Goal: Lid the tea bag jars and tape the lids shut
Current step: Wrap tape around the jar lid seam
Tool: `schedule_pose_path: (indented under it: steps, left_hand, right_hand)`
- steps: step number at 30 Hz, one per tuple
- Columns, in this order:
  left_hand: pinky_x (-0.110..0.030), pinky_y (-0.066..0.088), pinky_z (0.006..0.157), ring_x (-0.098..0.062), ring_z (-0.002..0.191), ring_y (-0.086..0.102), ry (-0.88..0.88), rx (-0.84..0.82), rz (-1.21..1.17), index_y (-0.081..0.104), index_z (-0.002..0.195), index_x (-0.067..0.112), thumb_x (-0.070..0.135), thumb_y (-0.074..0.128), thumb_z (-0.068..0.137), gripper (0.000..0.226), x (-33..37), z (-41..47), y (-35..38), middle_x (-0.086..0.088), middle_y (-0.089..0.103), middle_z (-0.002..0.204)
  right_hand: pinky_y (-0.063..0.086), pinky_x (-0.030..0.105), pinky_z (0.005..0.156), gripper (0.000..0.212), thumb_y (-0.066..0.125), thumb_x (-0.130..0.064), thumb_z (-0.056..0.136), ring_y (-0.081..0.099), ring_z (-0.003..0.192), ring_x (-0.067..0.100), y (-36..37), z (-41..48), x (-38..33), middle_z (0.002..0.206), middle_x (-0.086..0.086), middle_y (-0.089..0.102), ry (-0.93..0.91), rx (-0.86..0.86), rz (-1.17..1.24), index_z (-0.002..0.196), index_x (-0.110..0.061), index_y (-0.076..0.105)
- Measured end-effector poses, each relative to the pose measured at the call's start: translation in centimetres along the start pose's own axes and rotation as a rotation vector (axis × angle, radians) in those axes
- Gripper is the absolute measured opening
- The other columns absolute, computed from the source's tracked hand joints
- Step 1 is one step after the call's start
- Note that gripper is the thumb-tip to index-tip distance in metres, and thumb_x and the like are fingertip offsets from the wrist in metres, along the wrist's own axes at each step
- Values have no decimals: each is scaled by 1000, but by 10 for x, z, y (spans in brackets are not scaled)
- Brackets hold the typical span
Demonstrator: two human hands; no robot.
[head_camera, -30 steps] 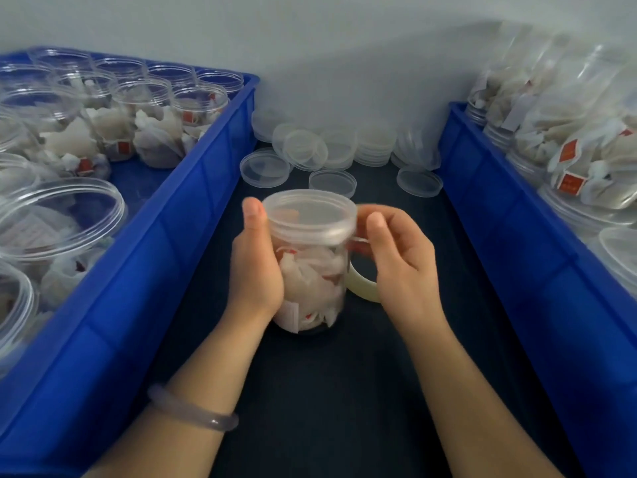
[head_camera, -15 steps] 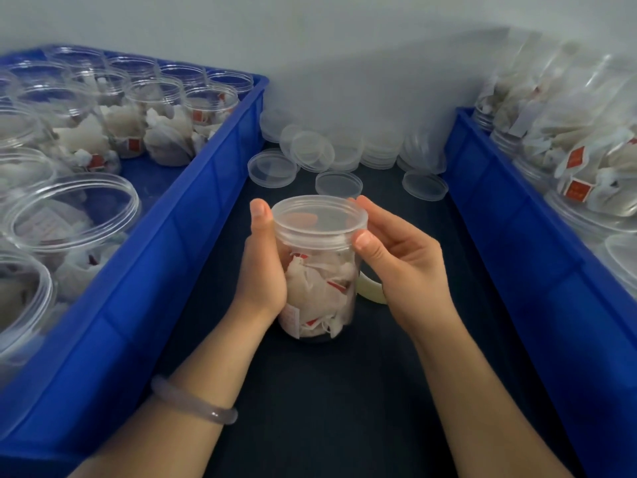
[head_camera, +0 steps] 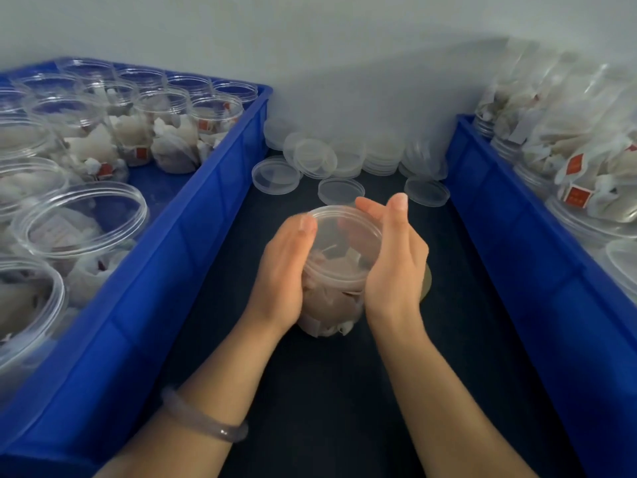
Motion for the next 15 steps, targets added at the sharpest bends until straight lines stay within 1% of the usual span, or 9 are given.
schedule_pose_path:
  steps: [2,5,6,8,10,11,13,14,15]
  left_hand:
    - [-35,51,90,-18,106,63,74,83,5,61,115,15,59,38,82,60,12,0,-4,-7,67,111]
    - [-21,51,72,-11,85,66,148,183,58,69,94,18,35,40,93,33,22,2,-7,1,71,87]
    - [-21,50,69,-11,82,66,141,201,64,70,90,20,29,39,94,32,22,2,-8,2,71,82]
    - [-20,52,69,-11,81,66,112,192,63,69,86,24,28,37,94,34,22,4,-7,2,71,82]
    - [-20,52,72,-8,85,66,86,146,69,67,91,25,34,35,94,34,22,5,-4,4,70,87]
    - [-17,51,75,-2,89,64,83,139,82,66,98,25,39,35,93,33,22,4,-4,9,69,91]
    - [-10,45,85,7,106,57,101,174,123,58,122,20,47,41,89,46,25,3,-10,18,62,112]
    - [-10,43,92,5,115,54,119,181,117,52,131,14,51,44,87,58,27,2,-11,13,59,124]
    - [-14,42,96,0,118,53,135,170,104,50,134,10,55,43,85,67,28,1,-10,7,58,128]
  right_hand:
    - [49,12,76,55,33,-54,88,66,89,3,-2,1,0,92,-4,73,-20,38,0,102,-17,72]
    - [49,12,72,50,34,-44,89,66,84,3,-1,3,-1,85,-9,73,-38,65,-13,97,-14,74]
    - [48,12,71,50,34,-43,88,66,84,2,-1,4,1,85,-10,72,-35,75,-18,97,-14,74]
    - [45,7,68,50,34,-46,87,64,83,-2,1,5,4,85,-15,71,2,61,-13,98,-17,73]
    - [43,2,70,48,33,-56,85,62,87,-8,3,4,4,89,-21,70,24,-7,-27,98,-29,70]
    - [42,2,74,43,34,-61,84,61,92,-11,7,2,0,92,-25,69,21,-66,-17,95,-37,68]
    - [39,1,83,37,38,-70,78,55,107,-12,7,-4,-7,98,-33,65,-5,-121,24,90,-49,66]
    - [38,2,85,41,38,-71,75,53,113,-8,6,-5,-9,103,-31,64,-33,-131,10,94,-49,66]
    - [39,3,84,58,40,-70,75,44,121,3,7,-8,-10,121,-18,58,-51,-124,12,113,-31,59]
Point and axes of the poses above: each hand's wrist, its own z-axis towards the middle knuckle, its own y-axis out of the palm, x = y × z, the point moved 10 cm from there along z, towards the middle knuckle
